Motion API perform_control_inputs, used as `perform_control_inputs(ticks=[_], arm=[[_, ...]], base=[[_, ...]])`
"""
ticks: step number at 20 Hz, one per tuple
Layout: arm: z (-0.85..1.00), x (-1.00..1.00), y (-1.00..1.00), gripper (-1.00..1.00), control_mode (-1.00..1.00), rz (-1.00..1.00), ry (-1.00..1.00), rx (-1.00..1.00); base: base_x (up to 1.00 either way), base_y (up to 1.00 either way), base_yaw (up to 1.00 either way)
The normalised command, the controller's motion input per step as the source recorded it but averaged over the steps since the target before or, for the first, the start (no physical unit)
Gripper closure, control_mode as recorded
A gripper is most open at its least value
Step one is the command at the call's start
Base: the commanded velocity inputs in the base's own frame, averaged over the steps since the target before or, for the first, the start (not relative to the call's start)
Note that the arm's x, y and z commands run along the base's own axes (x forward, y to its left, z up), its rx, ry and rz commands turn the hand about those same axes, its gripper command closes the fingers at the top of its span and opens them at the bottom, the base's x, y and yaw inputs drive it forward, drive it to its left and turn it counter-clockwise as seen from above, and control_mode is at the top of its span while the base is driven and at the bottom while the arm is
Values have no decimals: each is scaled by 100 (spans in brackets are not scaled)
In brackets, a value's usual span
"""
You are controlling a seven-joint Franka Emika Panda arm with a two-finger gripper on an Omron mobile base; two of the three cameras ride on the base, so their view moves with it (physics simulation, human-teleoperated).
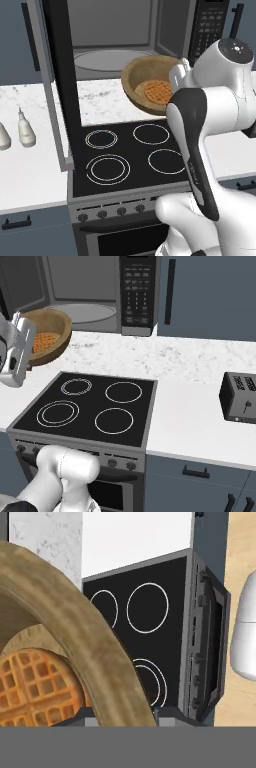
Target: Open the microwave, place the bowl with waffle inside the microwave, then close the microwave door and turn it on.
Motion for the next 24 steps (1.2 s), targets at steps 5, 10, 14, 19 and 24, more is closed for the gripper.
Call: perform_control_inputs(ticks=[5,10,14,19,24], arm=[[53,53,-4,100,-100,-1,-4,0],[56,47,-1,100,-100,0,-3,0],[6,72,0,100,-100,0,0,0],[0,89,2,100,-100,2,0,0],[0,90,16,100,-100,6,-2,0]], base=[[0,0,0],[0,0,0],[0,0,0],[0,0,0],[0,0,0]])
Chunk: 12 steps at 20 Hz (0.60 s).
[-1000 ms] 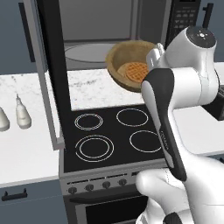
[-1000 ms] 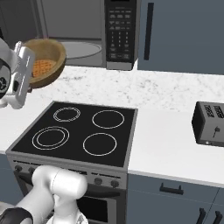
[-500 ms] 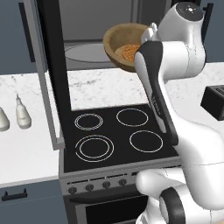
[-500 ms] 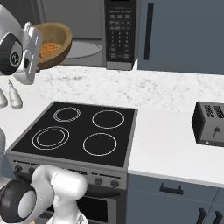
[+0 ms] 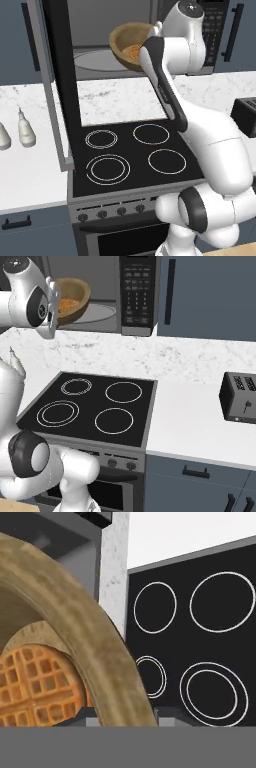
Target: Open the microwave, place the bowl with waffle inside the microwave, then close the microwave door and turn it on.
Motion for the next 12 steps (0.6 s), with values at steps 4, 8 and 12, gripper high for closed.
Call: perform_control_inputs(ticks=[4,8,12], arm=[[-10,97,43,100,-100,10,0,-3],[-6,97,37,100,-100,6,0,-4],[-2,87,9,100,-100,0,0,-1]], base=[[0,0,0],[0,0,0],[0,0,0]])
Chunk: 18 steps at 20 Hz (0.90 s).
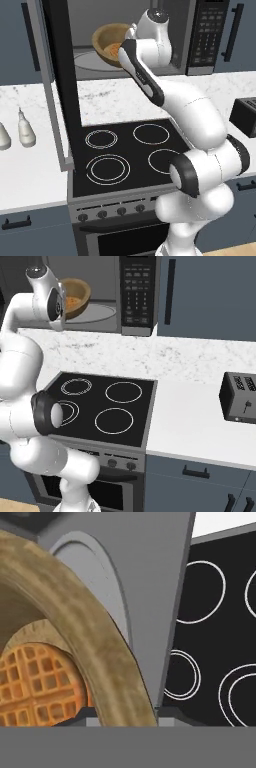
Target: Open the microwave, place the bowl with waffle inside the microwave, then close the microwave door and turn it on.
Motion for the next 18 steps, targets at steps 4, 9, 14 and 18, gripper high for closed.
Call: perform_control_inputs(ticks=[4,9,14,18], arm=[[0,84,0,100,-100,0,0,0],[-9,66,7,100,-100,0,0,-3],[-19,58,17,100,-100,0,0,-7],[-19,38,19,-100,-100,0,0,-8]], base=[[0,0,0],[0,0,0],[0,0,0],[0,0,0]])
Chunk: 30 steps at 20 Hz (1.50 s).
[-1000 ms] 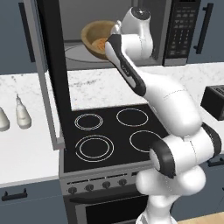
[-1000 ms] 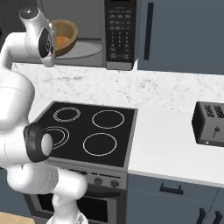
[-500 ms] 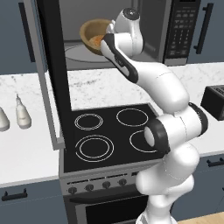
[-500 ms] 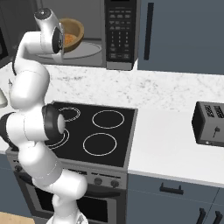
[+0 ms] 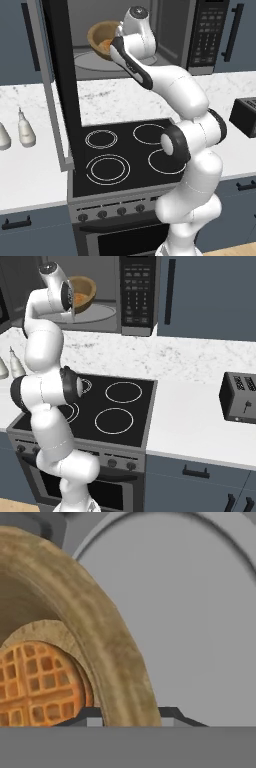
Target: Open the microwave, place the bowl with waffle inside the microwave, then close the microwave door and turn it on.
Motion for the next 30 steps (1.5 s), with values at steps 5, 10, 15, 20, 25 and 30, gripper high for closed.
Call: perform_control_inputs(ticks=[5,10,15,20,25,30], arm=[[-1,6,5,-100,-100,0,-14,-1],[0,-28,0,-100,-100,0,-46,0],[-11,-99,-3,-100,-100,-2,-66,1],[-15,-100,-13,-100,-100,-8,-55,5],[34,-100,-17,-100,-100,-8,-27,4],[32,-97,-19,-100,-100,-16,-3,0]], base=[[0,0,0],[0,0,0],[0,0,0],[0,0,0],[0,0,0],[0,0,0]])
